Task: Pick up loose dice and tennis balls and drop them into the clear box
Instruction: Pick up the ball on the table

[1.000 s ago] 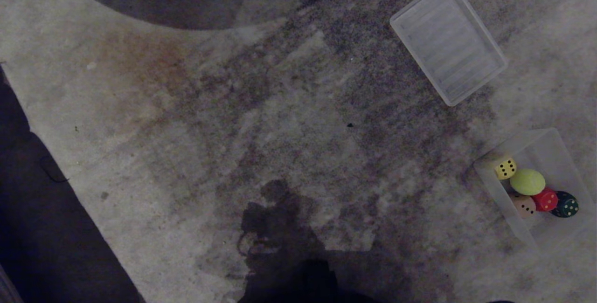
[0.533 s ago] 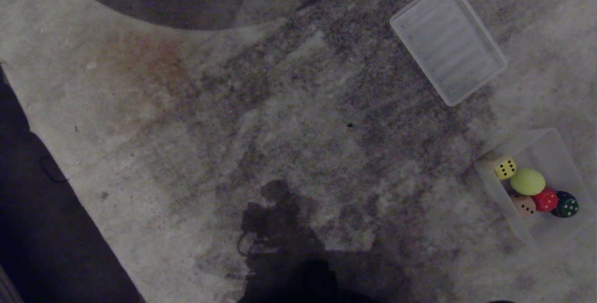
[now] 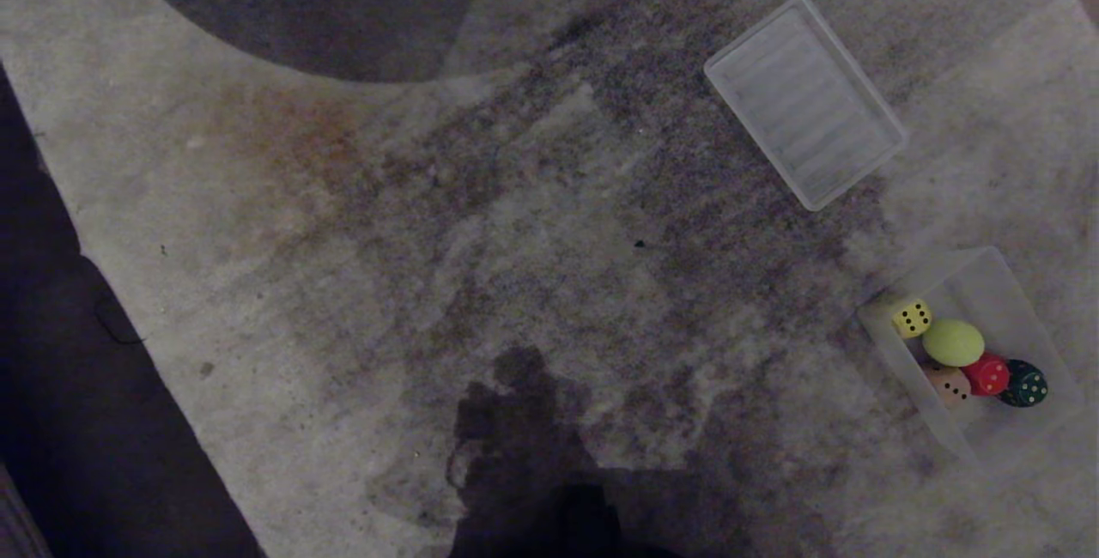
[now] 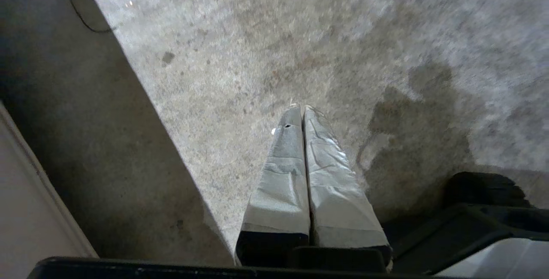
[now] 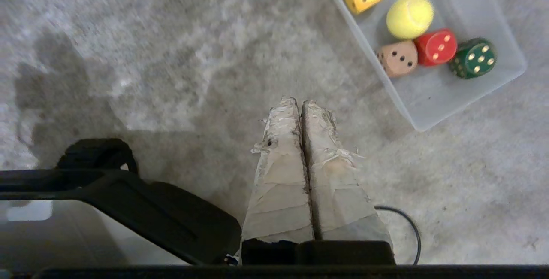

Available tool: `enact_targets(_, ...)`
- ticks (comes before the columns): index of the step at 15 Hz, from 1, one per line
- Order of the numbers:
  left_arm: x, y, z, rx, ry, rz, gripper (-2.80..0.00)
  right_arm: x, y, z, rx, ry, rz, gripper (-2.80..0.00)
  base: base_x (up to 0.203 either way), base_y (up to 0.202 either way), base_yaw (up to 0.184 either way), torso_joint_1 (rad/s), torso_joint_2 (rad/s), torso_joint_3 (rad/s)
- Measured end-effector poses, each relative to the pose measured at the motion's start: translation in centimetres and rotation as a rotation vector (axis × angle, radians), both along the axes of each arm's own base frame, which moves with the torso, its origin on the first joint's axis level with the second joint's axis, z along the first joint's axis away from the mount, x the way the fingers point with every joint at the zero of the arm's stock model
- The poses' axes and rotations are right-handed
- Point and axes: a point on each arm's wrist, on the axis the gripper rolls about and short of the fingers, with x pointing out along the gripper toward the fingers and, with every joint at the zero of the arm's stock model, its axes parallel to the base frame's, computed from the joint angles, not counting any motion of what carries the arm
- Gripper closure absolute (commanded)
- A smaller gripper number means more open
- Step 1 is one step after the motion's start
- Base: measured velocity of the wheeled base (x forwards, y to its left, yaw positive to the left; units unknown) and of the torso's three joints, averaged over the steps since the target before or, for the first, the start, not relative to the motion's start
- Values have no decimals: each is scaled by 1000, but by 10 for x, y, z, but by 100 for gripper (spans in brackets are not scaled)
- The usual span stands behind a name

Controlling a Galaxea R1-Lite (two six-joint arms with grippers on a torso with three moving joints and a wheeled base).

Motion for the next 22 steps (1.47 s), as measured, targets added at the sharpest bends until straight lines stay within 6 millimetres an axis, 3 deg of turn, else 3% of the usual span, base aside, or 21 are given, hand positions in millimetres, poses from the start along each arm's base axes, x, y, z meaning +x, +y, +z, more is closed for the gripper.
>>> enact_targets(22,0,0,0,-8,0,1,0,0,0,0,2,2,-2,0,0,0,0,3,3,201)
